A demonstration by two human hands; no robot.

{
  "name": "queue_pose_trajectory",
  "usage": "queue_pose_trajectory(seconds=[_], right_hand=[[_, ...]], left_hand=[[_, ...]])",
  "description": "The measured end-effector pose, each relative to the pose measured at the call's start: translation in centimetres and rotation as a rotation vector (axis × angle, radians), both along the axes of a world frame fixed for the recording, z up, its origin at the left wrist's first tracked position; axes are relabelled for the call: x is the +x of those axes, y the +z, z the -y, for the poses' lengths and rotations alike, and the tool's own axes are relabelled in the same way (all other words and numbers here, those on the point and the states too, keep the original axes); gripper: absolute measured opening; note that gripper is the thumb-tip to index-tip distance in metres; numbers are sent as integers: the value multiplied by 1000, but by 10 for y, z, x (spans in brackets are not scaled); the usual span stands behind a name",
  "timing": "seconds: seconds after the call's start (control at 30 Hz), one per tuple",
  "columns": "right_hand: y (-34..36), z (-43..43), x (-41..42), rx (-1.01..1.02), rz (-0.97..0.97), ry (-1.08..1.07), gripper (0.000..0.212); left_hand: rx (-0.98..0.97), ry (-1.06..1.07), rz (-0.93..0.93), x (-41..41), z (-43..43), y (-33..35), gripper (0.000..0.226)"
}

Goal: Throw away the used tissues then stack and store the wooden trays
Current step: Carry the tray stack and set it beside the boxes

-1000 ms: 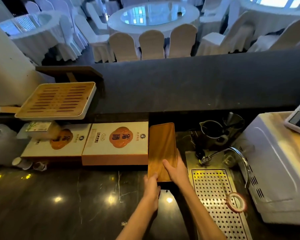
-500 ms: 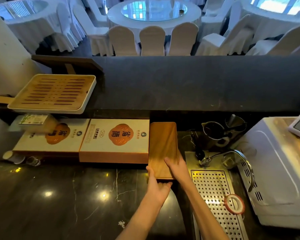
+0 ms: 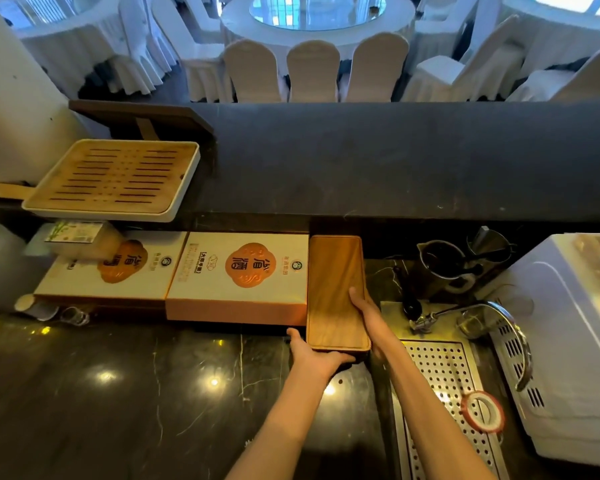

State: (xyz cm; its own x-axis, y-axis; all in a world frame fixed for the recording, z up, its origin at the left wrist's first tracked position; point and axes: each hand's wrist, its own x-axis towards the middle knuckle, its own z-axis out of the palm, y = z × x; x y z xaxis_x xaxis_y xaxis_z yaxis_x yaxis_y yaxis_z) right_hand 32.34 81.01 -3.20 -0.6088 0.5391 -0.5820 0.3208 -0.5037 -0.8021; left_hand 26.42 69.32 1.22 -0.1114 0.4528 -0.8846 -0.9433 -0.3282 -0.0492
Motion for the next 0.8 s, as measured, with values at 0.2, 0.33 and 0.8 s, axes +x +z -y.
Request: queue_pose_trajectory(seconds=[0.2,0.33,0.8], right_hand=[[-8,-7,-2,-192,-17,-11,79],[-13,-8,-7,-177,0,-24,81],[23,-45,-65,185,153,-10,68]], left_hand=[[-79,-83,20,-6,-13,3,61],[-126,-114,7,-6,-15,0,58],[-142,-174,22,-17,-8,2,49]])
